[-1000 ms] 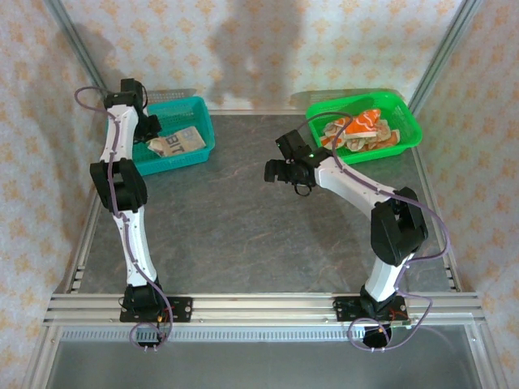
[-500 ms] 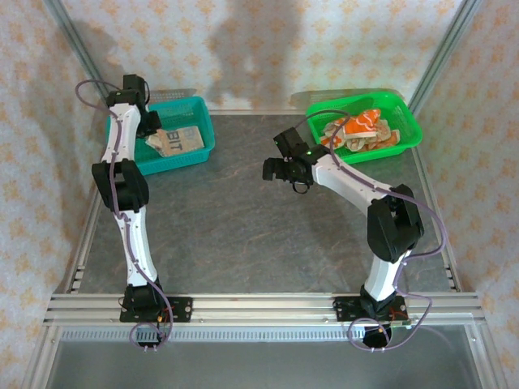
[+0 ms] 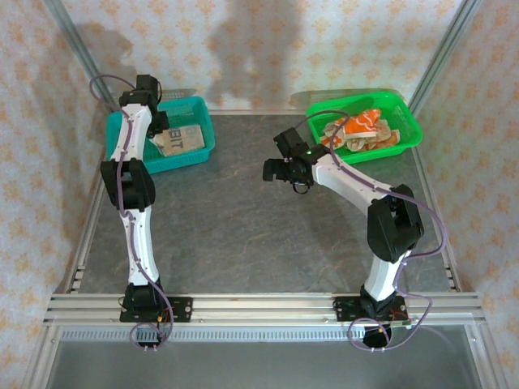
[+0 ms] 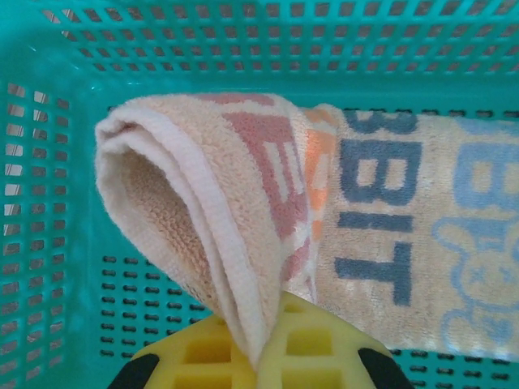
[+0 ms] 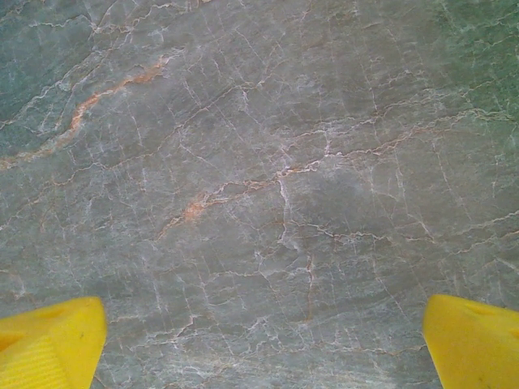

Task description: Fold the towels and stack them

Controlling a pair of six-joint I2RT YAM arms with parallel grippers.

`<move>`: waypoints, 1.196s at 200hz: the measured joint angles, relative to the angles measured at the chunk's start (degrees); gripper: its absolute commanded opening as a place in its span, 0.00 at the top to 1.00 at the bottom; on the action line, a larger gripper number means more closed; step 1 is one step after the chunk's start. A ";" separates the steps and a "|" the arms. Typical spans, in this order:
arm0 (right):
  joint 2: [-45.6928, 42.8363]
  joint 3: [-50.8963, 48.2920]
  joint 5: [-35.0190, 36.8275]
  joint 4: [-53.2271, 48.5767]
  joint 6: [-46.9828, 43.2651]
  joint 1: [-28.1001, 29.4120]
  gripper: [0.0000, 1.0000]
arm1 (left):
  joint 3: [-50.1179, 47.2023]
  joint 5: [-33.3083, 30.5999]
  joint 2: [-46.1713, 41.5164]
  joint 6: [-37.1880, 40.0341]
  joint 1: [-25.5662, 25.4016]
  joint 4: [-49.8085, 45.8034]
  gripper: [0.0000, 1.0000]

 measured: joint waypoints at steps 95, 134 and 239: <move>1.07 0.59 -0.57 -0.09 0.00 0.00 0.01 | 0.00 -2.27 0.07 0.02 1.38 -0.11 0.20; 1.07 0.74 -0.55 -0.09 0.00 0.00 0.00 | 0.00 -3.06 0.07 -0.74 1.55 -0.20 0.01; 1.14 7.72 6.88 -1.57 0.74 -10.56 0.00 | -22.47 6.32 -20.52 -7.80 -0.28 4.20 0.00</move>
